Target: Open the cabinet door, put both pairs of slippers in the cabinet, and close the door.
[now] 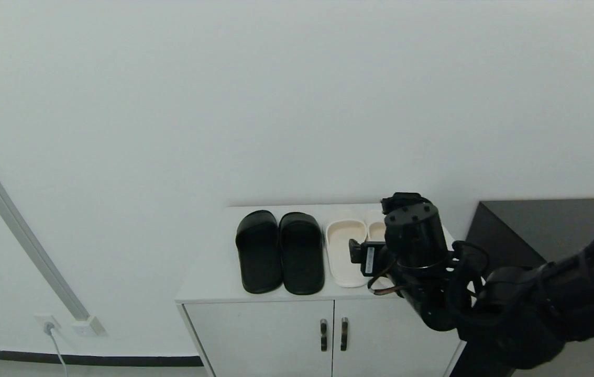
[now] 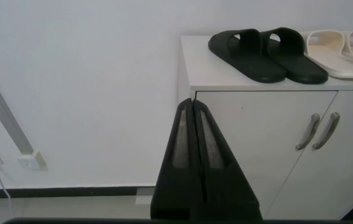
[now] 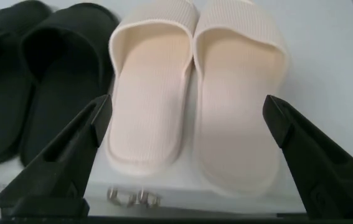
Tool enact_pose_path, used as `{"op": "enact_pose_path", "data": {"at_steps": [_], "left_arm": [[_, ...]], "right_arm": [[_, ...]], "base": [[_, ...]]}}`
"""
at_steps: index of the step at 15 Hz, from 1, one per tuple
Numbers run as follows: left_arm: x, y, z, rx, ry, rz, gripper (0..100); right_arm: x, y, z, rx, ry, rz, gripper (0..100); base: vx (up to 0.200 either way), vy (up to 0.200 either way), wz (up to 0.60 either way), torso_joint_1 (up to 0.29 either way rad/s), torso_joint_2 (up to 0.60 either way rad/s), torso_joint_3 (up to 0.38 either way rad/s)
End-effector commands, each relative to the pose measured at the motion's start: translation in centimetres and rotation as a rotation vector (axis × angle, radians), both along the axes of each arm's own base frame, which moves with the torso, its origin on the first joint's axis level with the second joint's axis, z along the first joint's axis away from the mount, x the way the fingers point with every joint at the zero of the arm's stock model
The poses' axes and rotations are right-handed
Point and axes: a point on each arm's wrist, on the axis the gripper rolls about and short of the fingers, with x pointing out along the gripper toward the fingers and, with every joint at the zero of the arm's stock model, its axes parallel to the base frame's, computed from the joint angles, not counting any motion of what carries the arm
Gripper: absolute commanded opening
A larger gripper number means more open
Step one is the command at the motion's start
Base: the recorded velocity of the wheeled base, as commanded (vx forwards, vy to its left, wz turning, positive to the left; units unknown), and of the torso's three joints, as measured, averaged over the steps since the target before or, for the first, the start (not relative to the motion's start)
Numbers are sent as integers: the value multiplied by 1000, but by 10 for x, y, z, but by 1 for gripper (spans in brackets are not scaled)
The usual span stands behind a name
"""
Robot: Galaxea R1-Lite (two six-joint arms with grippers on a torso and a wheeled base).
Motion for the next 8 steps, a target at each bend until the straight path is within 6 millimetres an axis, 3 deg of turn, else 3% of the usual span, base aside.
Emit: {"op": "enact_pose_path", "data": {"at_steps": [1, 8], "left_arm": [[0, 0, 0, -1, 1, 0, 0], [0, 0, 0, -1, 1, 0, 0]], "right_arm": [[28, 9, -27, -34, 28, -39, 100], [90, 16, -47, -61, 0, -83, 100]], "base": [[0, 0, 0, 0, 0, 0], [0, 0, 0, 0, 0, 0]]}}
